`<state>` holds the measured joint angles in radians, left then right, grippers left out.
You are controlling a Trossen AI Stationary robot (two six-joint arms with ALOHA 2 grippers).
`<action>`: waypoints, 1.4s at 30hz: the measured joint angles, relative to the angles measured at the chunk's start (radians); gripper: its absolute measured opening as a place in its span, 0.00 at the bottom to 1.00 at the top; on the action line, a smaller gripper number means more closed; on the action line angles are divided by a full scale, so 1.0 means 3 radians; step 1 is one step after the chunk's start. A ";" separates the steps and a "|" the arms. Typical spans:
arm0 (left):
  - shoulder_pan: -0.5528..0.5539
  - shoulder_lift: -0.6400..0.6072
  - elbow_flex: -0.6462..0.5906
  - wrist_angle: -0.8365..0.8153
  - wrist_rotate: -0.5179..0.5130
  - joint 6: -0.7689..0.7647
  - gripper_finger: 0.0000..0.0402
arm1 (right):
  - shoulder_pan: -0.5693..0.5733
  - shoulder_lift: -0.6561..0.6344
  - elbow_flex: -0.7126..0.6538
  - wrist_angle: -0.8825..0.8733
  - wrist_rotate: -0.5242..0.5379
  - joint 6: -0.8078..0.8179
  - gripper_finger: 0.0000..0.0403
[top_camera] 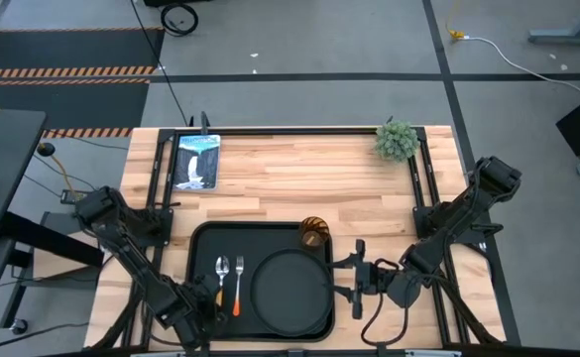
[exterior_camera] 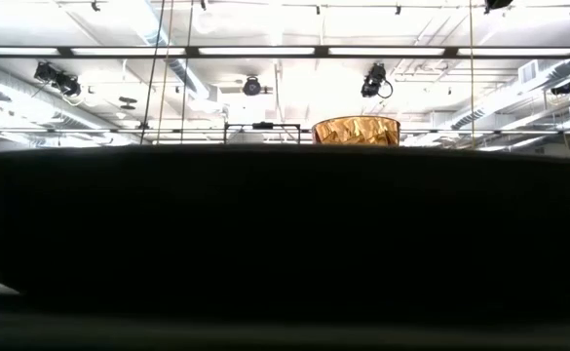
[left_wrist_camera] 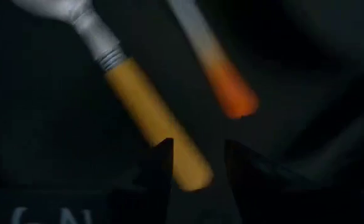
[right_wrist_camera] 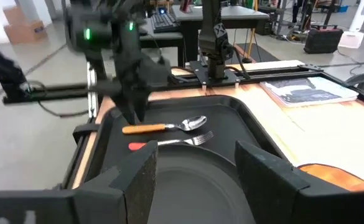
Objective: Pick and place plate/cup/fork/spoon on tray
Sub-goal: Return to Home Position
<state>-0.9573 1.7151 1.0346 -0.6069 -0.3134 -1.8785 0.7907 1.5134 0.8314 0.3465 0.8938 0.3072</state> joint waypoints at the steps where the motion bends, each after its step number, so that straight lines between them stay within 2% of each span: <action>1: -0.0001 -0.0051 0.0003 0.0035 -0.0110 0.0057 0.37 | 0.0015 -0.0029 0.0000 -0.0062 0.0006 -0.0013 0.54; 5: 0.0016 -0.0303 0.0004 0.0006 -0.0583 0.0404 0.37 | 0.0030 -0.0237 -0.0091 -0.0191 -0.0021 -0.0085 0.53; 9: 0.0085 -0.0542 0.0004 -0.0047 -0.1049 0.0861 0.37 | -0.0027 -0.0595 -0.0415 -0.0157 -0.0106 -0.0081 0.49; 18: 0.0302 -0.0906 0.0003 -0.0014 -0.2287 0.2222 0.37 | -0.0757 -0.1167 -0.1210 0.0381 -0.1329 -0.0133 0.44; 22: 0.0460 -0.1001 0.0002 0.0013 -0.2444 0.2819 0.37 | -0.1159 -0.1494 -0.1459 0.0444 -0.1651 -0.0258 0.43; 26: 0.0573 -0.1086 0.0000 0.0068 -0.2739 0.3353 0.37 | -0.1518 -0.1922 -0.1703 0.0464 -0.1735 -0.0406 0.43; 31: 0.0619 -0.1116 0.0000 0.0127 -0.3541 0.4083 0.37 | -0.1777 -0.2438 -0.1942 0.0396 -0.1735 -0.0543 0.43; 33: 0.0655 -0.1123 0.0000 0.0114 -0.3759 0.4330 0.37 | -0.1830 -0.2670 -0.2052 0.0386 -0.1699 -0.0576 0.43; 36: 0.0787 -0.1141 0.0000 0.0108 -0.3664 0.4798 0.36 | -0.1884 -0.2980 -0.2208 0.0368 -0.1569 -0.0576 0.43; 42: 0.1262 -0.1232 -0.0001 0.0225 -0.2671 0.5904 0.31 | -0.1979 -0.3370 -0.2382 0.0355 -0.1475 -0.0522 0.43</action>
<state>-0.5786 1.3454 1.0344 -0.5392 -1.1147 -0.1072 0.1970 0.5024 0.1169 0.4531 0.4515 0.1505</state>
